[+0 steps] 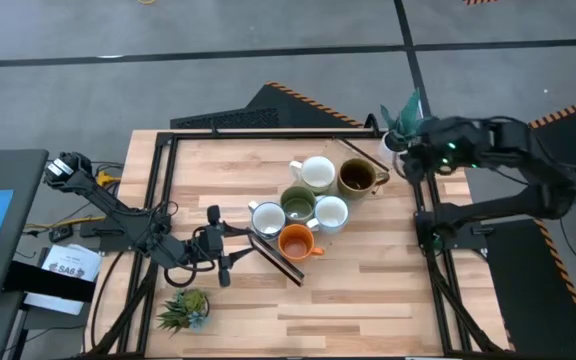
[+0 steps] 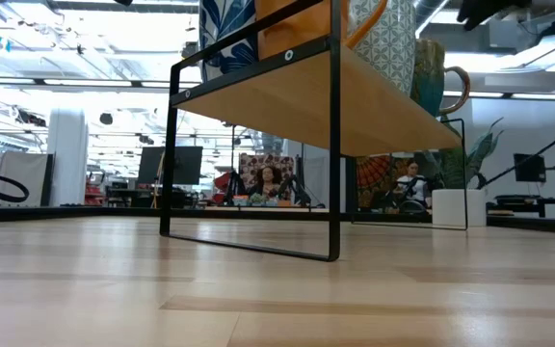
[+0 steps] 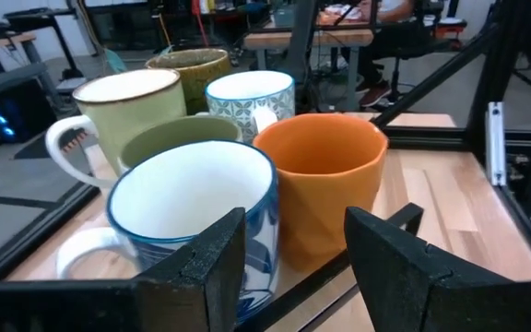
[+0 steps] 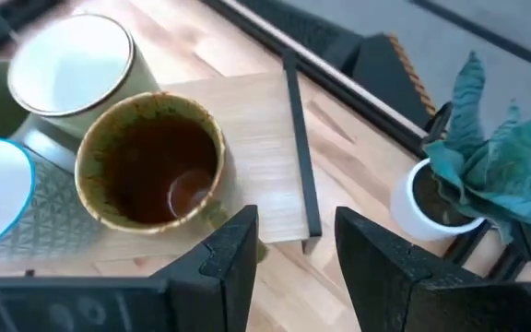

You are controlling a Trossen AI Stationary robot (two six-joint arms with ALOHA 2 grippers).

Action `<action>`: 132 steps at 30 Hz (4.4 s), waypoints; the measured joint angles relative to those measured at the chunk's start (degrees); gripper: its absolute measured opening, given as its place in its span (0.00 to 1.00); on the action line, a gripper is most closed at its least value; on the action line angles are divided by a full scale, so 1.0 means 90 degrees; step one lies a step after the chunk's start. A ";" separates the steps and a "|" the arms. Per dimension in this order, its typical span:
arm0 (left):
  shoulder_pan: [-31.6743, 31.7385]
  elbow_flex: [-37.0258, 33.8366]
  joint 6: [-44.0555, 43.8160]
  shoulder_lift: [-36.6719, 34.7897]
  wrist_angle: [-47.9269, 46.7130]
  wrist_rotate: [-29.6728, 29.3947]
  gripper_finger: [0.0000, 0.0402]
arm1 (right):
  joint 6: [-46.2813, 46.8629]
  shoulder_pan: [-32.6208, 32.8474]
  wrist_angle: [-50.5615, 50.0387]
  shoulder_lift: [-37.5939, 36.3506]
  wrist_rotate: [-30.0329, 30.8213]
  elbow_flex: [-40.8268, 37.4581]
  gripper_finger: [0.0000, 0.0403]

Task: Place coffee mugs
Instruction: Return to Home Position

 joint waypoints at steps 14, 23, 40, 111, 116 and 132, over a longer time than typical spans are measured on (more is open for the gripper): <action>0.0887 0.0000 0.1861 -0.0465 0.0098 -0.0566 0.43 | -0.0068 0.1281 0.2969 -0.2114 0.0355 -0.3346 0.42; 0.2983 -0.0300 0.1139 -0.1138 -0.0455 0.2588 0.40 | -0.0218 0.1556 0.3225 -0.2471 0.0753 -0.3612 0.42; 0.3739 -0.2752 0.1211 -0.4274 0.0316 0.3921 0.00 | -0.0119 0.1701 0.3195 -0.2793 0.0762 -0.3610 0.42; 0.3747 -0.4757 0.0326 -0.7342 -0.1331 0.5029 0.00 | -0.0213 0.1718 0.5173 -0.5579 -0.0113 -0.6207 0.05; 0.3747 -0.4757 0.0326 -0.7342 -0.1325 0.5030 0.00 | -0.0877 0.1814 0.6489 -0.5545 -0.0119 -0.6738 0.04; 0.3747 -0.4760 0.0326 -0.7342 -0.1328 0.5036 0.00 | -0.1247 0.3735 0.7888 -0.5512 0.1058 -0.8279 0.04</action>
